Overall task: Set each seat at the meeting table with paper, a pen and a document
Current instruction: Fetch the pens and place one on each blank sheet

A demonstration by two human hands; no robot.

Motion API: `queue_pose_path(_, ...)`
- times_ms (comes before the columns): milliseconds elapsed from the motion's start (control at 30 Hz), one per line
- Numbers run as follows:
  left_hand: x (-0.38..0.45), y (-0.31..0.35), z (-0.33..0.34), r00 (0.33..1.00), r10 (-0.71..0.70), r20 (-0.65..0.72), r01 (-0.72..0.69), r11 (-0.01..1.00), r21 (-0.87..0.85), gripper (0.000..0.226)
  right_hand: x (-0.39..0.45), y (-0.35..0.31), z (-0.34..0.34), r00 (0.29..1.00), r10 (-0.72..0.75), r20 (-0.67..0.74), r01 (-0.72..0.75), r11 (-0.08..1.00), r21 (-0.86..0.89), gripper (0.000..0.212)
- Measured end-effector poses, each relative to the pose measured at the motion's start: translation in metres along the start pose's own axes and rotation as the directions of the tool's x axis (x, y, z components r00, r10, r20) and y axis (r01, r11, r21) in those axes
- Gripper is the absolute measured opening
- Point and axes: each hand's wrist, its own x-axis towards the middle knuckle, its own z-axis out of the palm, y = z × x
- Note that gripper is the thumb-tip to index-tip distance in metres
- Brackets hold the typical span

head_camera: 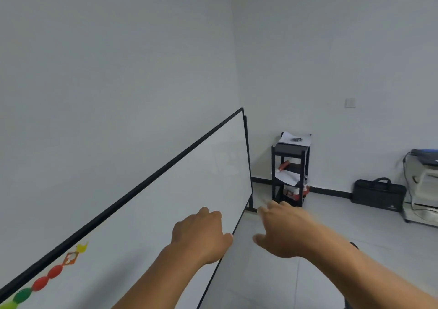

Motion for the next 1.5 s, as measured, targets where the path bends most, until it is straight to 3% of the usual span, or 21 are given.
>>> queue_pose_path(300, 0.18, 0.024, -0.011, 0.977, 0.212, 0.034, -0.214, 0.976, 0.047, 0.059, 0.129, 0.069, 0.001, 0.983, 0.181, 0.02, -0.181, 0.983, 0.033, 0.056)
queue_pose_path(567, 0.351, 0.067, -0.029, 0.953, 0.297, 0.062, -0.302, 0.949, 0.094, 0.057, 0.264, 0.16, -0.002, 0.961, 0.274, 0.041, -0.277, 0.958, 0.079, 0.063)
queue_pose_path(833, 0.491, 0.136, -0.067, 0.909, 0.416, 0.033, -0.417, 0.904, 0.093, 0.058, 0.356, 0.254, -0.037, 0.923, 0.385, -0.026, -0.383, 0.922, 0.053, 0.057)
queue_pose_path(1100, 0.662, 0.216, -0.062, 0.849, 0.528, 0.003, -0.527, 0.848, 0.051, 0.055, 0.471, 0.37, -0.048, 0.873, 0.487, -0.022, -0.487, 0.873, 0.006, 0.051)
queue_pose_path(1500, 0.876, 0.341, -0.104, 0.779, 0.62, 0.088, -0.626, 0.769, 0.125, 0.059, 0.625, 0.537, -0.082, 0.839, 0.545, -0.001, -0.545, 0.838, 0.024, 0.053)
